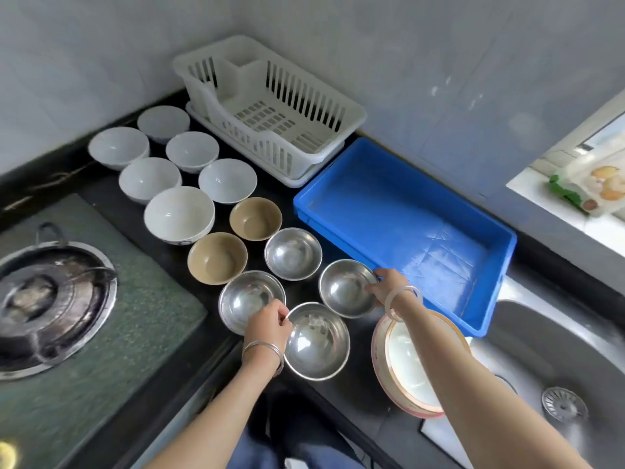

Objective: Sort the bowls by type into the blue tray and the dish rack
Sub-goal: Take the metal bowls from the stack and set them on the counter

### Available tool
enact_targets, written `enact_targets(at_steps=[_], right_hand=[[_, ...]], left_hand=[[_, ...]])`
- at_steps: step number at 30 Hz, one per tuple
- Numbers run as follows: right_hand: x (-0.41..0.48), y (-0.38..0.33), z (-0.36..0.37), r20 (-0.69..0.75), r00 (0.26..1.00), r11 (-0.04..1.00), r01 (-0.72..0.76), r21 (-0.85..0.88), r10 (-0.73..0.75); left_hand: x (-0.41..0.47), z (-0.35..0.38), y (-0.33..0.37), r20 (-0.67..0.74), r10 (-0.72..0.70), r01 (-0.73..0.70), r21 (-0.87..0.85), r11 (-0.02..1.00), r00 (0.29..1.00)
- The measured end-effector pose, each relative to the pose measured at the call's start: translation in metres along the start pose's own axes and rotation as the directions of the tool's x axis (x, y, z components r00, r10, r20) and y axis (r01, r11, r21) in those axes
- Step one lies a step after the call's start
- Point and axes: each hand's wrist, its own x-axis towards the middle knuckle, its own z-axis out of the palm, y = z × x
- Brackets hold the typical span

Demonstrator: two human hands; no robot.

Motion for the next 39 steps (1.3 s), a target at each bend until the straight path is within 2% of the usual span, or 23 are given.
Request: enact_targets(at_steps=[14,21,31,34,39], right_hand=[[0.008,0.002,0.014,0.054,0.994,0.977,-0.108,0.183,0.1],[0.007,0.001,0.011,0.073,0.992,0.962,-0.119,0.245,0.104],[-0.01,-0.01,0.002,0.044,0.997,0.991,-0.074,0.114,0.069],[-0.018,-0.006,-0.006,-0.037,0.998,0.995,-0.053,0.08,0.056],[-0.047,0.026,-0.021,-0.301,0.952,0.98,-0.001,0.198,0.062]], left_hand=[[0.005,0.007,0.002,-0.051,0.094,-0.087,0.13,0.988,0.994],[0.015,0.013,0.0,-0.004,0.146,-0.144,0.156,0.977,0.989],[0.019,0.014,0.002,0.013,0.207,-0.204,0.229,0.952,0.978],[0.019,0.012,0.007,0.014,0.208,-0.207,0.195,0.959,0.978],[0.017,0.015,0.028,0.066,0.274,-0.282,0.221,0.934,0.959]])
